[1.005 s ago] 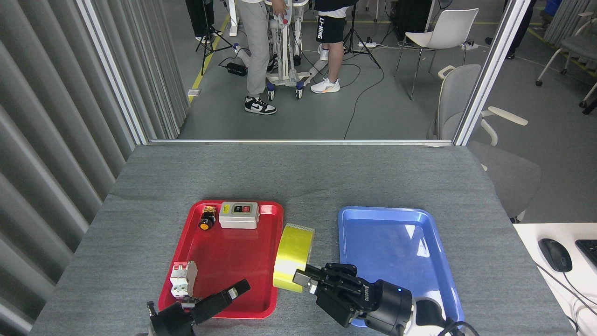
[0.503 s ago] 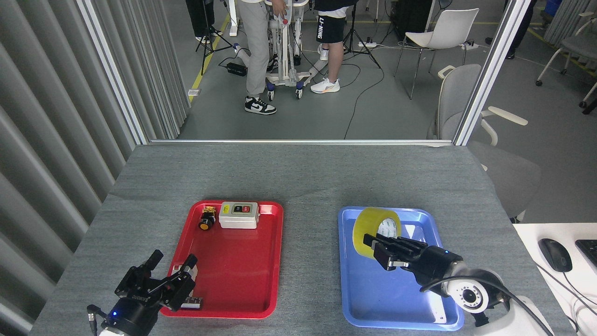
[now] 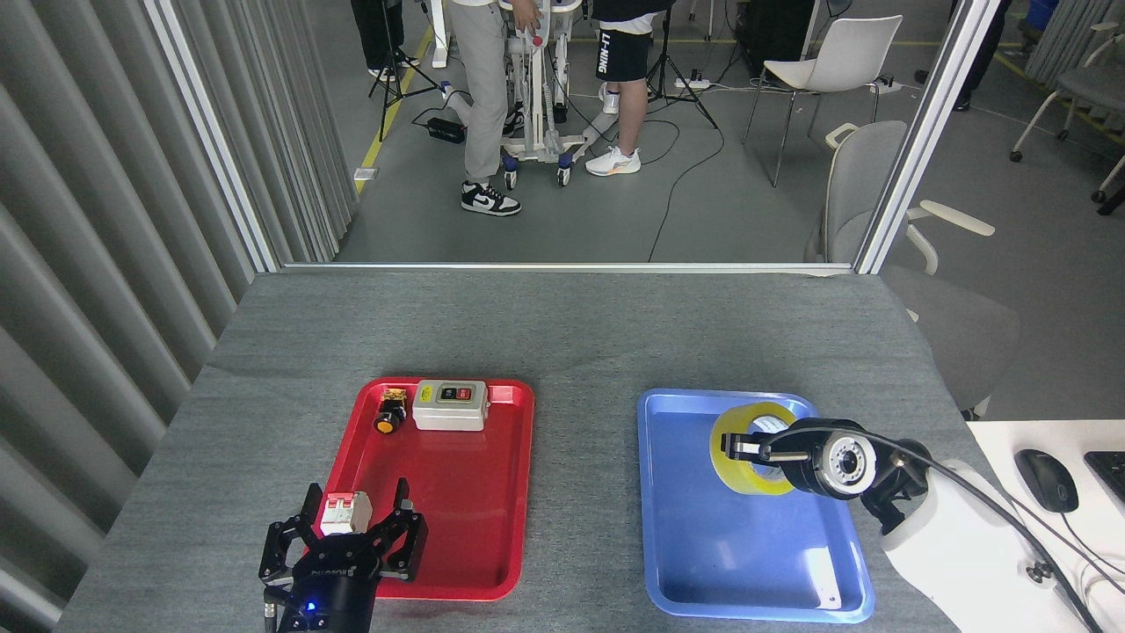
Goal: Place and move tape with both arms
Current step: 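Carry the tape with the right gripper and lower it into the blue tray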
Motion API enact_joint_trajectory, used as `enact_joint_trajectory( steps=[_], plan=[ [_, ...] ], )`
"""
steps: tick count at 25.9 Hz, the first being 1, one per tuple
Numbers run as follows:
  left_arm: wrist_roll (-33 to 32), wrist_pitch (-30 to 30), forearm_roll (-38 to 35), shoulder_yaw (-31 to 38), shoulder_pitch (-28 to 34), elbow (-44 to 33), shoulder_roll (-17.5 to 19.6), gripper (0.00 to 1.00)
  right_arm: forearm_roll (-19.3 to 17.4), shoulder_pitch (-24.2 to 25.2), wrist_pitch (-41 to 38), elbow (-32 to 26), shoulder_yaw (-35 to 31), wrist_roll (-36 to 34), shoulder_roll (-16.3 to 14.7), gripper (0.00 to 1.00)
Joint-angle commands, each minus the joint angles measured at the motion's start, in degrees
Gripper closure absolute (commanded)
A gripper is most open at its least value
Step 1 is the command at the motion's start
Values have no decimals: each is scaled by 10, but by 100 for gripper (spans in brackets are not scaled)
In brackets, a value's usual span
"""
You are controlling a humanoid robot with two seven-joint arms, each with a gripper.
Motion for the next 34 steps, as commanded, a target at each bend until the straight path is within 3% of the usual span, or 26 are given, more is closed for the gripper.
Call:
enact_joint_trajectory(
  steps=[1,5,10,17,20,22,25,28,30,34],
  plan=[
    [5,10,3,-24,1,1,-1,0,-37,-28,61,3,61,5,-7,95],
    [12,8,46,-39,1,9,-1,0,-42,-34,127,19,85,3,-8,95],
    [73,7,58,-40,-10,47,-2,0,-43,-62,126,87,89,3,6,95],
    [109,3,57,-40,-48,123,26,0,-40,-91,94,190,90,-3,63,94],
    [108,-46,57,-40,-46,122,62,0,-40,-91,92,199,90,-4,78,93],
    [109,-85,55,-39,-42,122,68,0,-40,-92,92,207,90,-4,89,92],
    [110,-92,54,-37,-42,126,72,9,-36,-94,91,223,90,-5,105,92],
    [111,-93,55,-37,-40,123,79,9,-35,-94,90,231,89,-6,114,91],
    [111,-92,57,-34,-40,123,79,7,-35,-94,90,232,89,-14,116,84],
    [110,-91,58,-22,-41,122,78,3,-35,-100,92,233,87,-17,114,53]
  ],
)
